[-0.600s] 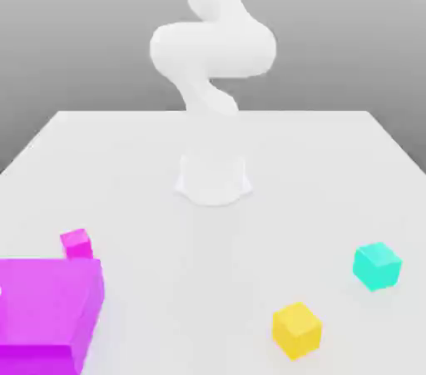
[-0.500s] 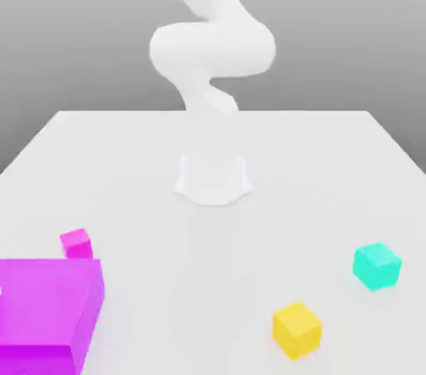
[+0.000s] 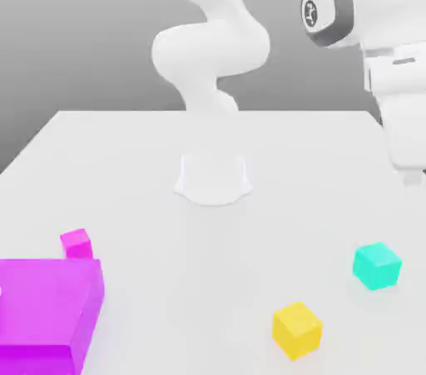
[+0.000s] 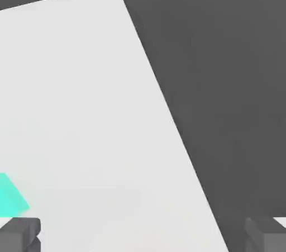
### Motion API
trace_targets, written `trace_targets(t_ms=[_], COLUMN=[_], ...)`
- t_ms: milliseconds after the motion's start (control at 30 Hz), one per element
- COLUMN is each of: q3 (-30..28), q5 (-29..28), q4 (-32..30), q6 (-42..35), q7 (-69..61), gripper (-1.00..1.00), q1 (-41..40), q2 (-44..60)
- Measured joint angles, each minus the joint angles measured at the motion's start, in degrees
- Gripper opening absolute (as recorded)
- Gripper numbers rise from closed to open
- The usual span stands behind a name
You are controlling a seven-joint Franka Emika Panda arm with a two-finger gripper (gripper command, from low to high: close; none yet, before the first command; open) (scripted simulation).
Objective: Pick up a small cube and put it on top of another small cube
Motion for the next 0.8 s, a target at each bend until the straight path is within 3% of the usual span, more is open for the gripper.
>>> trace_targets(t_ms=[200,400,433,667,800], q3=[2.85,0.45,0.13,0.06,1.22], q5=[-5.88,-9.98,-10.16,-10.35,-8.67], q4=[-4.72,-3.58,-3.33,-3.32,-4.56], q6=[6.2,15.79,17.0,16.94,11.2], q7=[-9.87,-9.09,-8.95,-8.8,-10.13], gripper=[0.0,0.0,-1.0,-1.0,-1.0], q1=[6.64,8.81,9.09,9.15,8.37], q2=[11.18,23.42,24.89,24.95,17.94])
